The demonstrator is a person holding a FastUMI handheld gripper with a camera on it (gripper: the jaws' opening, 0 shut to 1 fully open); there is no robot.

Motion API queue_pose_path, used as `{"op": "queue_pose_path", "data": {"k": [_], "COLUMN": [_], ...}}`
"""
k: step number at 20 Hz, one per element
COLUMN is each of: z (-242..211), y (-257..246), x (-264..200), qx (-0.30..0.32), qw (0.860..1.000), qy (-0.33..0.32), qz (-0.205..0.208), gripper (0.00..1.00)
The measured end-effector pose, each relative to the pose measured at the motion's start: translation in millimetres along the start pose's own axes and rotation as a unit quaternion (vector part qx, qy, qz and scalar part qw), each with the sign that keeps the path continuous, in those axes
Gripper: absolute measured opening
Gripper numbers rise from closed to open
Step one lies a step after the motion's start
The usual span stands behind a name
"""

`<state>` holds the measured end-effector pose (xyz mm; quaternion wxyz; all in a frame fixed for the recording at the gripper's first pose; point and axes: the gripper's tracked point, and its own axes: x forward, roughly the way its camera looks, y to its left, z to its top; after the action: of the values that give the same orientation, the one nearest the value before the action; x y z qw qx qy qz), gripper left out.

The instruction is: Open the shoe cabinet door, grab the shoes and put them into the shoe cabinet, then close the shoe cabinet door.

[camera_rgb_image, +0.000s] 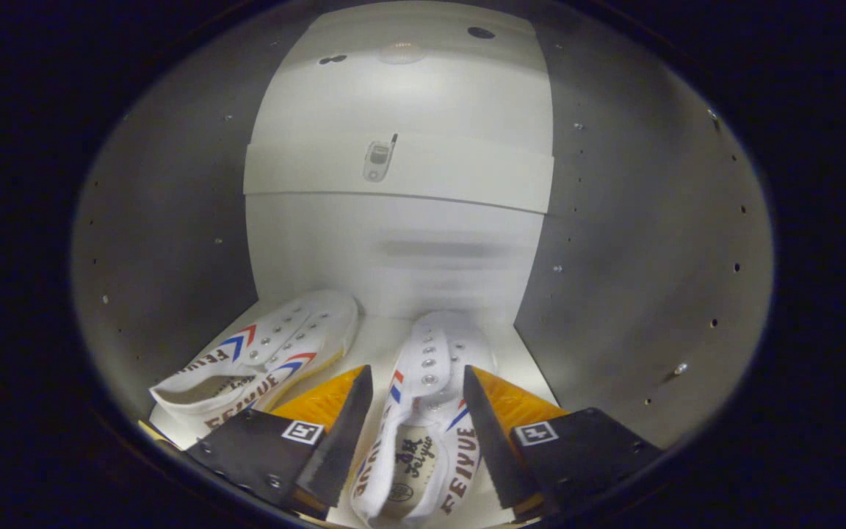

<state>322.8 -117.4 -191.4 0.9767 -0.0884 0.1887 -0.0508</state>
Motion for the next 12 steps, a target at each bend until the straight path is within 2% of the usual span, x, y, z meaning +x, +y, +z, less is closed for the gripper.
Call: {"op": "queue_pose_path", "data": {"k": [4, 8, 12], "z": [10, 35, 50], "y": [-4, 3, 14], "x": [-9, -41, -95], "qx": [0.013, 0.015, 0.02], "qw": [1.0, 0.998, 0.997], "qy": [-0.012, -0.053, -0.08], "qz": [-0.003, 0.0, 0.007], "gripper": [0.97, 0.97, 0.98]}}
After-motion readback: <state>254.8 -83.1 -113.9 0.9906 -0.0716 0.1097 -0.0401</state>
